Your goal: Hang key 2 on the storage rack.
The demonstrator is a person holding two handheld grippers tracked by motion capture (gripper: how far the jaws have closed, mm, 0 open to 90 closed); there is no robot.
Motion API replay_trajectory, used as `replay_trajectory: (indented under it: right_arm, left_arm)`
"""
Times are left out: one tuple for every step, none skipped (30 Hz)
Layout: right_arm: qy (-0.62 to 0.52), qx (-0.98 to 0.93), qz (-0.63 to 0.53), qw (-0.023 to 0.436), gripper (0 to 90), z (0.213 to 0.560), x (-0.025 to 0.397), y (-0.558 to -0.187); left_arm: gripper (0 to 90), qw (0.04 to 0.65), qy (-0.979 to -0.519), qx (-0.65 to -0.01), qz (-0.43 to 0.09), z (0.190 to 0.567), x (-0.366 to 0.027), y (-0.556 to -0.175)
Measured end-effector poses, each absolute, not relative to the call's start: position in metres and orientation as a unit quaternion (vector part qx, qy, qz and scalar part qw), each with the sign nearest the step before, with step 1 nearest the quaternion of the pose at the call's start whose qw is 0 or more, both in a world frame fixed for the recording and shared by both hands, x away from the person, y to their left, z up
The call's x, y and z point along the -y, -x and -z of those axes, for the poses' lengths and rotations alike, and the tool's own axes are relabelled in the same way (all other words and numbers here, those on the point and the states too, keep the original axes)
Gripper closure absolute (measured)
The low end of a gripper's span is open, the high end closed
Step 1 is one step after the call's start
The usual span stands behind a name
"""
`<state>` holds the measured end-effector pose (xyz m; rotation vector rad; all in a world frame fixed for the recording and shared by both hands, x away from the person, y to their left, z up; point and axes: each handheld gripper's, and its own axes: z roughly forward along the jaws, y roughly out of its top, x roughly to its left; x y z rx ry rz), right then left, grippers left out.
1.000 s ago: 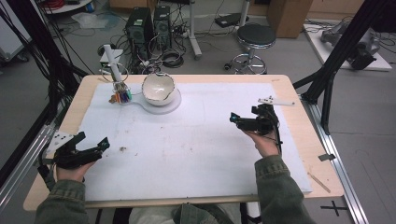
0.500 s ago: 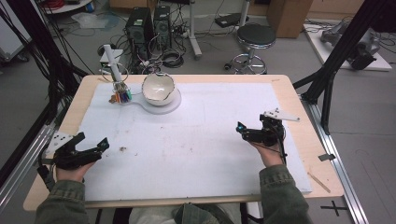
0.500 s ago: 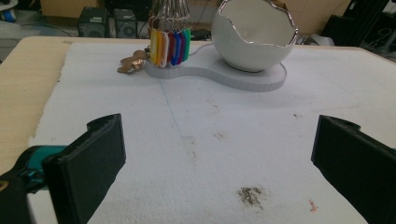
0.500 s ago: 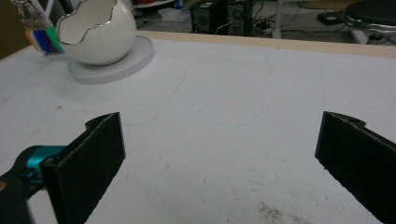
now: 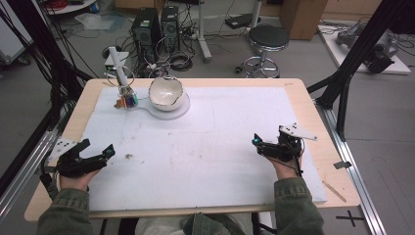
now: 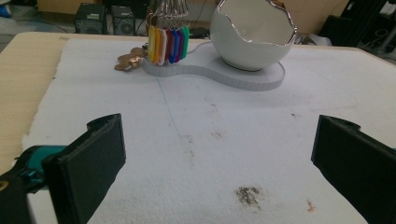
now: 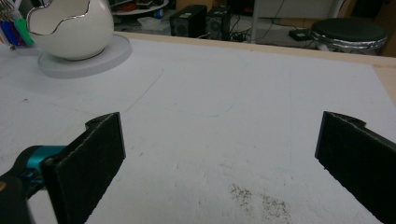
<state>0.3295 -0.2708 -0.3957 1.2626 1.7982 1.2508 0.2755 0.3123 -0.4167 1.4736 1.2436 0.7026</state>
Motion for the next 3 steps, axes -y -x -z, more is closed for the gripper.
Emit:
replay_trajectory:
  right_arm:
    - [-0.477,-0.675,-0.474,0.304,0.5,0.3954,0.2714,-0.3297]
    - [-0.479,-0.673,-0.475,0.303,0.5,0.3951,0.2721,-0.3295]
    - [-0.482,-0.671,-0.476,0.302,0.5,0.3948,0.2726,-0.3292]
  left_arm:
    - [3.4,0.517,-0.615,-0.519,-0.293,0.4167,-0.3126,-0.2754]
    - [3.5,0.516,-0.614,-0.52,-0.292,0.4166,-0.3128,-0.2754]
    - [3.5,0.516,-0.614,-0.521,-0.292,0.4165,-0.3131,-0.2753]
